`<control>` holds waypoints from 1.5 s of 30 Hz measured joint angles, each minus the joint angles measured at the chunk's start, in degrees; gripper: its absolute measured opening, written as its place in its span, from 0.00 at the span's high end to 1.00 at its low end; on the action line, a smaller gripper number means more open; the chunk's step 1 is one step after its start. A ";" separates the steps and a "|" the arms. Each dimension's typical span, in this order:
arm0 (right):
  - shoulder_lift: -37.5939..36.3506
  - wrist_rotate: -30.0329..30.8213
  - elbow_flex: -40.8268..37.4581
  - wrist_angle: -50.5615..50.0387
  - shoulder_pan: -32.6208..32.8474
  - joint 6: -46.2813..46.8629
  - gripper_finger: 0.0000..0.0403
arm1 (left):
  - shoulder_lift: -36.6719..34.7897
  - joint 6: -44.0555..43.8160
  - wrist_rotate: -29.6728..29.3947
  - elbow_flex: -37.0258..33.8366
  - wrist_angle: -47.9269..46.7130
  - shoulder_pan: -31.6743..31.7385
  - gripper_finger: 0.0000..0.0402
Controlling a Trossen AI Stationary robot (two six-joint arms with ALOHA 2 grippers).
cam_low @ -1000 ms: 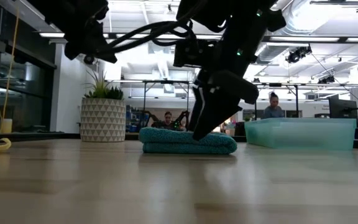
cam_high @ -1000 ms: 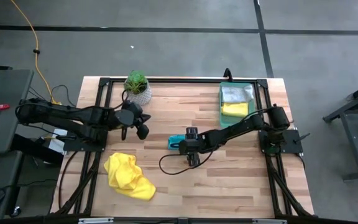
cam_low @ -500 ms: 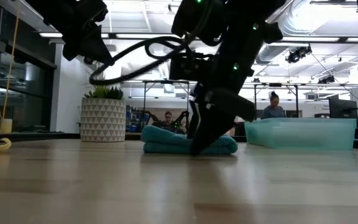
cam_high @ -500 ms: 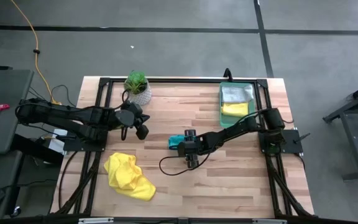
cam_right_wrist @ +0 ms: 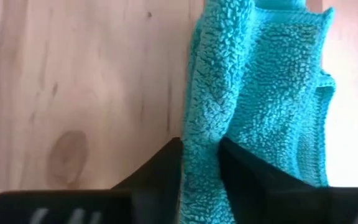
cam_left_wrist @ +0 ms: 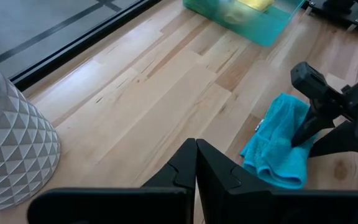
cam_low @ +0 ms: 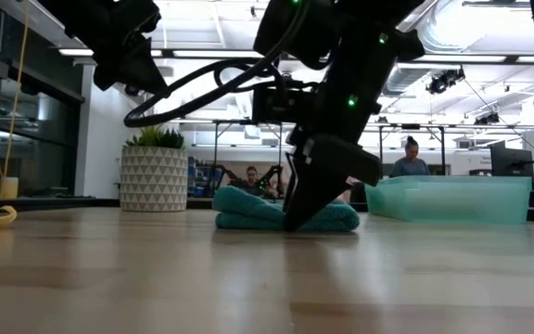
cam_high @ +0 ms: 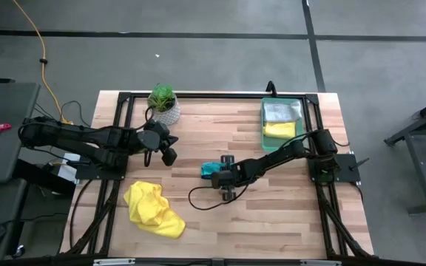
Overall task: Fold microfiber towels
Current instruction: Put the folded blue microfiber cloth into the green bin
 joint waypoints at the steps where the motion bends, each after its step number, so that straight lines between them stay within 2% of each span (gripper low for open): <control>1: 0.02 0.42 0.00 -0.15 0.00 -0.02 0.77 | 0.00 0.07 -0.03 0.00 0.01 0.00 1.00; 7: 0.07 0.63 0.00 -0.91 -0.48 -0.30 0.98 | 0.02 0.10 -1.22 0.00 0.01 0.00 1.00; 16: -2.89 -7.04 1.25 -3.19 -3.84 6.15 0.99 | 0.02 0.11 -1.32 0.00 0.01 0.04 1.00; 23: -13.71 -21.56 0.47 -5.70 -10.26 6.03 1.00 | 0.02 0.12 -3.15 0.00 -0.04 0.07 1.00; 25: -17.64 -23.95 -0.97 -7.46 -12.07 6.10 1.00 | 0.02 0.12 -3.20 0.00 -0.14 0.09 1.00; 31: -33.19 -21.10 -6.14 -8.20 -17.42 10.24 1.00 | 0.02 0.05 -3.37 -0.02 -0.45 0.09 1.00; 35: -42.98 -15.99 -7.09 -13.05 -21.05 11.54 1.00 | 0.02 -0.06 -4.48 -0.02 -0.31 0.09 1.00; 41: -54.14 -8.99 -7.04 -28.48 -26.61 10.27 1.00 | 0.02 -0.09 -4.81 -0.02 0.47 0.09 1.00; 45: -57.85 -3.22 -7.04 -39.92 -30.35 7.35 1.00 | 0.02 -0.36 -4.79 -0.02 0.47 0.09 1.00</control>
